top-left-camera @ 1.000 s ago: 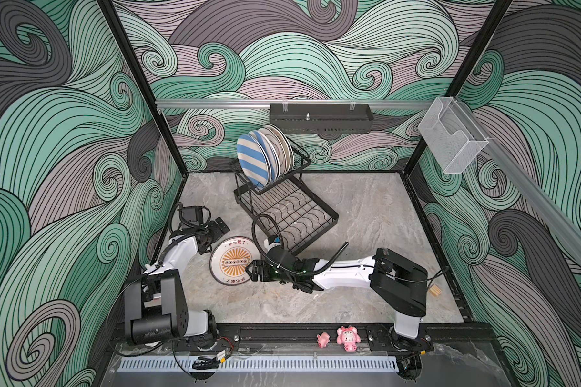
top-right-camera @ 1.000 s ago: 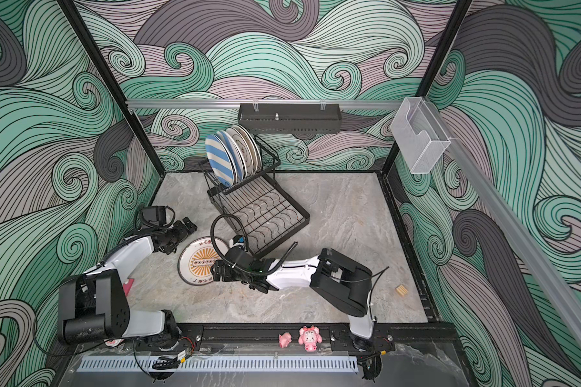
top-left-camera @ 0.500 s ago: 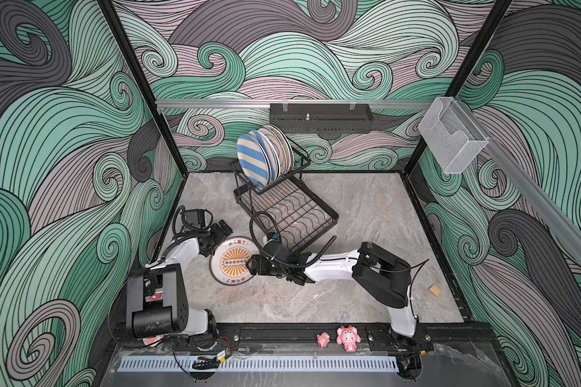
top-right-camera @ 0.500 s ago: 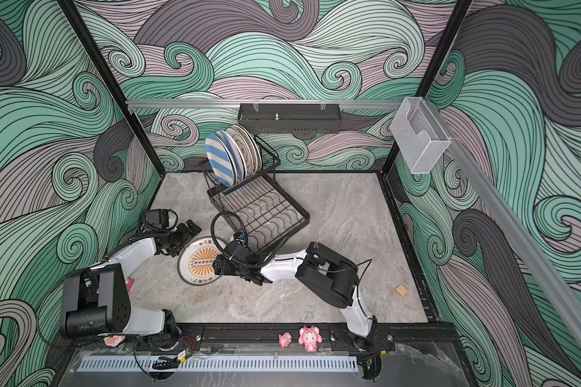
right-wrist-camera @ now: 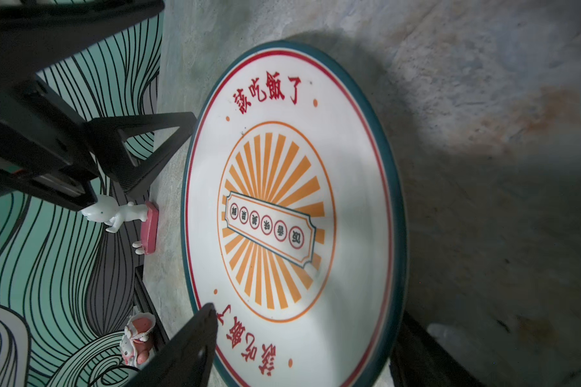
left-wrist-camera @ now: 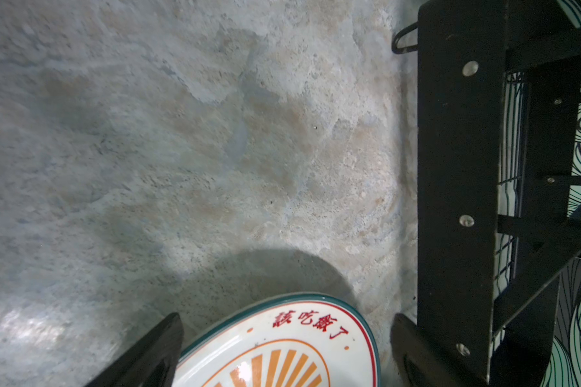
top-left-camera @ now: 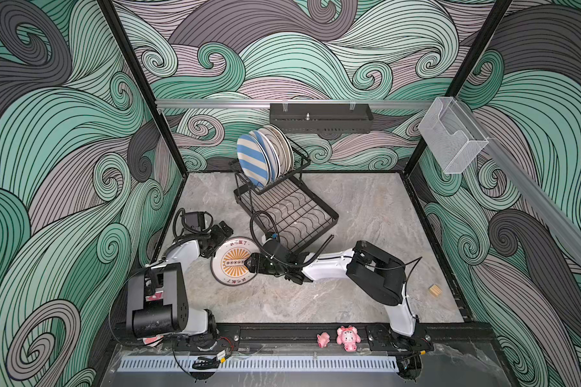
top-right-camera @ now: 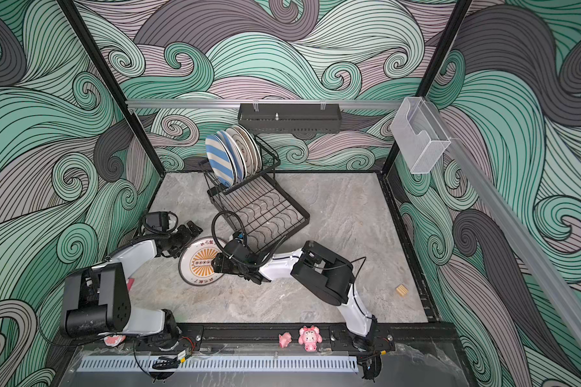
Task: Load the plates into the dish rack
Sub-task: 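Close the right gripper on the sunburst plate's rim and tilt it upright, then lift the sunburst plate and carry it to the rack with the right gripper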
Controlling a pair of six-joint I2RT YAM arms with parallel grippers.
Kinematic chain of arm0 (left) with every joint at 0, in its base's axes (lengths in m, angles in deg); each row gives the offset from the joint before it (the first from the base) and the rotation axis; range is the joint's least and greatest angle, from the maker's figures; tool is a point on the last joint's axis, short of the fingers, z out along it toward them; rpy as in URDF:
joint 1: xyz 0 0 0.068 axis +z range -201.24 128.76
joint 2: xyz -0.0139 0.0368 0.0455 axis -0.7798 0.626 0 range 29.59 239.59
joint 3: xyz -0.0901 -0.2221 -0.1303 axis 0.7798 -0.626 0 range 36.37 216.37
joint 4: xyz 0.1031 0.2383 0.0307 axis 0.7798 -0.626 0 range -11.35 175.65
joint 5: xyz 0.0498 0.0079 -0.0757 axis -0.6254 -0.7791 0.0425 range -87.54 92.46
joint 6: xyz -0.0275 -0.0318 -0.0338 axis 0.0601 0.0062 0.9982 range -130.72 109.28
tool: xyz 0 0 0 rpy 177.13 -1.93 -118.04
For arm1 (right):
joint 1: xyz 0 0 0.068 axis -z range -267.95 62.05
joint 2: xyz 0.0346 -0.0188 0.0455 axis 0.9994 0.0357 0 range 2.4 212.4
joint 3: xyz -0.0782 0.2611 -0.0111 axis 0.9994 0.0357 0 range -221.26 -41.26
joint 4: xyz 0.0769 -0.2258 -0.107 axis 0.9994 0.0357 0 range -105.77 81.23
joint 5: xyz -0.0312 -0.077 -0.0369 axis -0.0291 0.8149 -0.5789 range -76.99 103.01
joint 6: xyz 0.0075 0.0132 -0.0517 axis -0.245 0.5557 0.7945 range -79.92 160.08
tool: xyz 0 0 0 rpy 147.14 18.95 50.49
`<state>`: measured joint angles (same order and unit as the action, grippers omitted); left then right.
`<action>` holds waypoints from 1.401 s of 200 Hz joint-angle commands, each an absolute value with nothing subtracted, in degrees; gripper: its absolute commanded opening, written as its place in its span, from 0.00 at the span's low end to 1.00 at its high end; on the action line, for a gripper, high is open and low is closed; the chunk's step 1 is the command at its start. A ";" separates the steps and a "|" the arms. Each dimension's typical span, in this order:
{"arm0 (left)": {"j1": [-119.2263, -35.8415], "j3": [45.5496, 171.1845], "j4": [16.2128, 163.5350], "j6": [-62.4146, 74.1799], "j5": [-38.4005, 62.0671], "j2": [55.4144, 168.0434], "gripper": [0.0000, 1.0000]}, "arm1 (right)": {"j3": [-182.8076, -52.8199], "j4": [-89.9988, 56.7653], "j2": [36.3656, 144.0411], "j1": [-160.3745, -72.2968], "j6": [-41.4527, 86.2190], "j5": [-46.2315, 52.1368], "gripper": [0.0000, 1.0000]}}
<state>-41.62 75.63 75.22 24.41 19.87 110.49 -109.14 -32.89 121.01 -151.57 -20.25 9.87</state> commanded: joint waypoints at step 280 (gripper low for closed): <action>-41.31 80.25 63.97 24.07 25.17 97.55 0.98 | -104.74 -34.58 108.92 -150.36 -15.78 14.81 0.00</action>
<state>-41.62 75.79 68.51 24.85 23.96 100.87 -104.94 -33.15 114.56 -150.41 -19.07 12.78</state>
